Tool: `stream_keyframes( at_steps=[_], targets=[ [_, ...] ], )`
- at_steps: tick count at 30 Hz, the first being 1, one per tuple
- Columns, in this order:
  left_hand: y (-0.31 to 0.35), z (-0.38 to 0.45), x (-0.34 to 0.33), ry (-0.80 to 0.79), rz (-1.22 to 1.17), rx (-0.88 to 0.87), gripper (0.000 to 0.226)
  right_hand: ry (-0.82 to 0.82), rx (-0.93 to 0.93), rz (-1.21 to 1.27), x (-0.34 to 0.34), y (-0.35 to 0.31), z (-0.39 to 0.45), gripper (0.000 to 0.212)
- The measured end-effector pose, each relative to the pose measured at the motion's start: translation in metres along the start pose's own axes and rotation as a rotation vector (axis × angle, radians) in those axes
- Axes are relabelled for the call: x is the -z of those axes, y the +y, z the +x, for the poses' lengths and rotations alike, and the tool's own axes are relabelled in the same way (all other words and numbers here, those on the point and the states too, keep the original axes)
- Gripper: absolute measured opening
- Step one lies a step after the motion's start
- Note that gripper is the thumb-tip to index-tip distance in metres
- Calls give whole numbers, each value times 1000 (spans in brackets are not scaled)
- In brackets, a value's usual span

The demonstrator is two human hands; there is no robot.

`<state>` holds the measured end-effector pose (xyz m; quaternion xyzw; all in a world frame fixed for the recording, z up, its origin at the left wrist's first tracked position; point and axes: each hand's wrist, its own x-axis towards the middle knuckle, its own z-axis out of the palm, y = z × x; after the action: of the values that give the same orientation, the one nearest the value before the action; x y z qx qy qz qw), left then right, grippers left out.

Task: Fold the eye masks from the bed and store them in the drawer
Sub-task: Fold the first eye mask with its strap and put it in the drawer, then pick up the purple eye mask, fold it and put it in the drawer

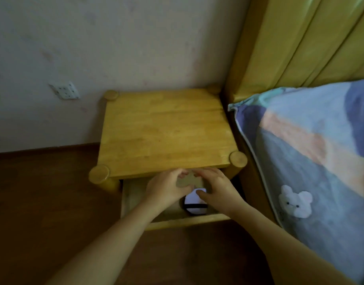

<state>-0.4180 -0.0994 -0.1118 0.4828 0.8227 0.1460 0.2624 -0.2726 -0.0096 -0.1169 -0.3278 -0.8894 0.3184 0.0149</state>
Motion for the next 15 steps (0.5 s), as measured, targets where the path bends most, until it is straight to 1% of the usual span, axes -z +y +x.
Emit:
stream_keyframes(
  at_steps=[2, 5, 8, 11, 15],
  targets=[
    [24, -14, 33, -14, -1, -38, 56, 18, 26, -4, 41, -19, -12, 60],
    [64, -40, 89, -36, 86, -114, 70, 57, 68, -70, 109, -45, -37, 65],
    [115, -70, 156, 3, 200, -196, 79, 143, 89, -125, 188, -75, -69, 70],
    [176, -105, 231, 128, 288, -290, 82, 258, 107, -141, 275, -118, -108, 71],
    [253, -151, 318, 356, 419, -430, 83, 435, 137, -178, 373, -167, -165, 73]
  ],
)
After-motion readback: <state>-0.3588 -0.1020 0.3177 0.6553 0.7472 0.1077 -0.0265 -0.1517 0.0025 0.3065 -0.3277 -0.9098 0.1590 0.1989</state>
